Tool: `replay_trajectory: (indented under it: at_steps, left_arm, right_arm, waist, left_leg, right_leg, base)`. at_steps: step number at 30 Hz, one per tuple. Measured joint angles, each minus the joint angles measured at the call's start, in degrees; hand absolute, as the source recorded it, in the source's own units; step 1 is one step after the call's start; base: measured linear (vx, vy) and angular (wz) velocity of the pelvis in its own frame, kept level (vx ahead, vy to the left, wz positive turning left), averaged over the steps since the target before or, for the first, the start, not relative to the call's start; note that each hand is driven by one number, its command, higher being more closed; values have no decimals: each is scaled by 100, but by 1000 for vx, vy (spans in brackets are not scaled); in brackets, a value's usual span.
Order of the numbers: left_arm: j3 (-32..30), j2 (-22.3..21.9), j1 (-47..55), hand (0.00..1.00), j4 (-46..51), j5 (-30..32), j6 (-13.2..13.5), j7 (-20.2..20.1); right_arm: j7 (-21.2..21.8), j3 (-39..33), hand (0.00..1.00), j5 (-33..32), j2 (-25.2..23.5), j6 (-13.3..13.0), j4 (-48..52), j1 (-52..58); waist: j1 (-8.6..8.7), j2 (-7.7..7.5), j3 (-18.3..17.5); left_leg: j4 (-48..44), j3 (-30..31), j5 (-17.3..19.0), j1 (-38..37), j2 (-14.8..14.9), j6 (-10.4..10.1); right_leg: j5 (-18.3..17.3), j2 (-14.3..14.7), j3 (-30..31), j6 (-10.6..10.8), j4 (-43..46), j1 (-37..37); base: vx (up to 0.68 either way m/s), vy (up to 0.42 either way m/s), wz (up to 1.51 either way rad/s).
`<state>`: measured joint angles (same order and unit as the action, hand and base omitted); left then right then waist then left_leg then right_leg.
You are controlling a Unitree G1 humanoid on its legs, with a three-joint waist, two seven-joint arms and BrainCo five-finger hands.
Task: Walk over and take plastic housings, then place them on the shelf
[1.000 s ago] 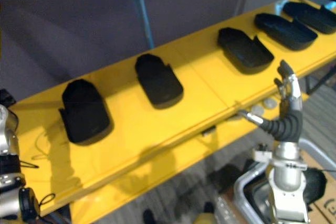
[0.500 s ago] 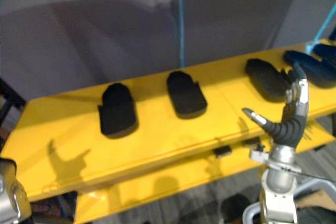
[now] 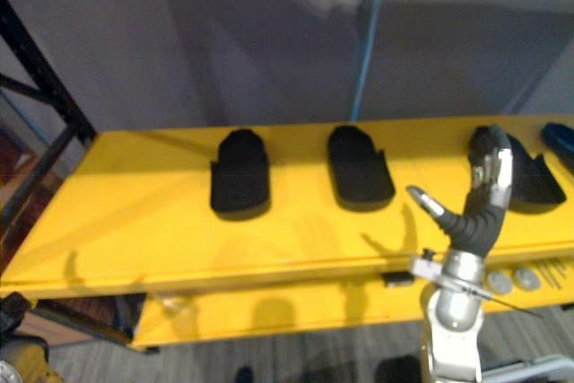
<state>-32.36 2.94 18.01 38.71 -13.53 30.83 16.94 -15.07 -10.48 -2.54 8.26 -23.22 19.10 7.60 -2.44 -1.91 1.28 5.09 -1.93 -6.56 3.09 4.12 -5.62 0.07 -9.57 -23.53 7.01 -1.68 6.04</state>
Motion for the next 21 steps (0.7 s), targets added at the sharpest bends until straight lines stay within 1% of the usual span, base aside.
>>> replay_trajectory:
  at_steps: [2, 7, 10, 12, 13, 15, 17, 18, 19, 20, 21]
  left_arm:
    - [161, -10, -19, 0, 0, -2, 80, -24]
    - [631, 5, -162, 0, 0, -64, 130, -256]
    - [1085, 20, -356, 0, -120, -151, 98, -435]
    - [1413, 80, -471, 0, -263, -180, 3, -528]
    - [1643, 119, -539, 0, -329, -194, -83, -654]
    - [1945, 121, -595, 0, -424, -196, -153, -767]
    - [2233, 122, -692, 0, -457, -200, -284, -881]
    - [2406, 124, -720, 0, -467, -230, -340, -922]
    - [2535, 126, -746, 0, -520, -233, -364, -938]
    - [2667, 126, -774, 0, -598, -233, -395, -952]
    - [2868, 126, -797, 0, -712, -235, -551, -954]
  right_arm:
    - [-49, 113, 0, 24, -1, 103, 0, 2]
    - [-228, 114, 0, 165, -1, 123, -1, 0]
    - [-272, 89, 0, 198, 0, 176, -1, 7]
    - [-306, 58, 0, 286, 0, 198, 0, 52]
    - [-388, 31, 0, 286, 0, 205, 0, 150]
    - [-429, -47, 0, 288, -5, 217, 31, 317]
    - [-517, -238, 0, 275, -12, 220, 67, 520]
    - [-524, -347, 0, 256, -24, 222, 71, 617]
    - [-527, -404, 0, 198, -35, 218, 88, 690]
    - [-528, -424, 0, 104, -39, 216, 121, 762]
    - [-497, -404, 0, 96, -46, 209, 235, 823]
  waist:
    - [12, 4, 5]
    - [23, 37, 43]
    - [149, 42, 94]
    - [208, 23, 192]
    - [288, 2, 208]
    - [341, -6, 209]
    - [393, -2, 225]
    - [488, 5, 237]
    - [536, 16, 247]
    - [578, 29, 260]
    - [631, 62, 281]
  left_leg:
    - [0, -12, 0, 0, -1, 0]
    - [0, -162, 2, -8, 33, 1]
    - [-1, -328, 3, -33, 64, 1]
    - [-1, -504, 26, -145, 92, 10]
    - [-1, -584, 45, -178, 106, 2]
    - [-2, -798, 85, -238, 139, -5]
    - [-3, -989, 117, -295, 163, -16]
    - [-3, -1105, 149, -364, 179, -22]
    - [-4, -1207, 180, -439, 194, -29]
    - [-7, -1331, 224, -524, 218, -47]
    - [-42, -1504, 319, -696, 247, -95]
  right_leg:
    - [-1, -4, 7, -1, 2, -7]
    - [0, 4, 162, -3, 17, -106]
    - [28, 9, 336, -9, 45, -204]
    - [53, 16, 516, -15, 45, -207]
    - [57, 23, 614, -19, 47, -229]
    - [75, 35, 823, -20, 76, -331]
    - [102, 48, 1015, -16, 93, -409]
    - [117, 61, 1136, -6, 96, -419]
    - [128, 75, 1255, 10, 105, -424]
    - [139, 98, 1400, 2, 110, -434]
    - [190, 160, 1759, -16, 117, -497]
  base:
    - [0, 0, 0]
    - [-6, 2, -13]
    - [-8, 4, -30]
    - [-9, 5, -47]
    - [-6, 2, -36]
    - [3, 1, -53]
    - [11, -3, -55]
    - [21, -8, -50]
    - [23, -14, -62]
    - [34, -23, -97]
    - [26, -23, -90]
